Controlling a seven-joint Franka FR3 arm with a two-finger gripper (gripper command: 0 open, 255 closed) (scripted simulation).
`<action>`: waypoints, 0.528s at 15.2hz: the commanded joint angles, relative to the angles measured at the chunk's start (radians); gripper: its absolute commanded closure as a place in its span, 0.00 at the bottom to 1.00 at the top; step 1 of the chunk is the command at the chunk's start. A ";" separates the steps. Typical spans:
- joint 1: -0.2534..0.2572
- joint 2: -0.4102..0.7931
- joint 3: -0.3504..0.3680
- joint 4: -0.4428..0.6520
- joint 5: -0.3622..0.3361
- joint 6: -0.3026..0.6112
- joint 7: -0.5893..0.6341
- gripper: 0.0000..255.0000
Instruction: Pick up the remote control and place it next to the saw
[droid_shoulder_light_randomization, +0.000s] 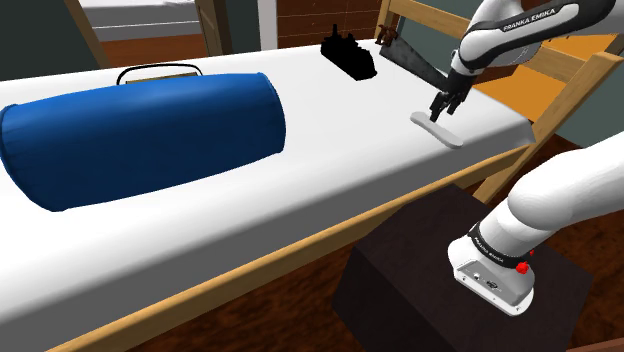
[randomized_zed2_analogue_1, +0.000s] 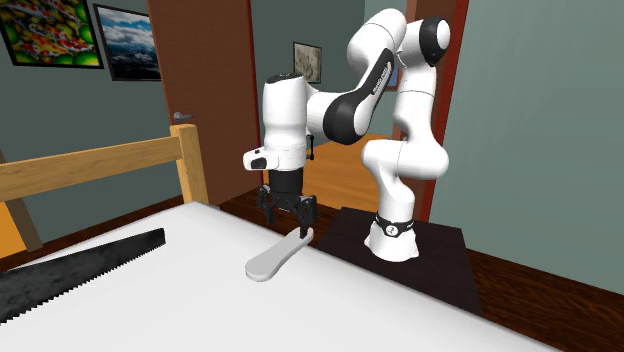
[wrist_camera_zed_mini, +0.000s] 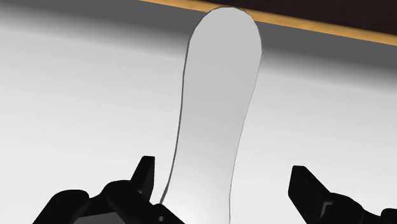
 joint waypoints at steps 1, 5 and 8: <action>-0.001 0.038 -0.021 -0.007 0.007 0.043 -0.019 0.00; 0.003 0.080 -0.034 -0.032 0.013 0.109 -0.026 0.00; 0.007 0.110 -0.042 -0.046 0.019 0.152 -0.032 0.00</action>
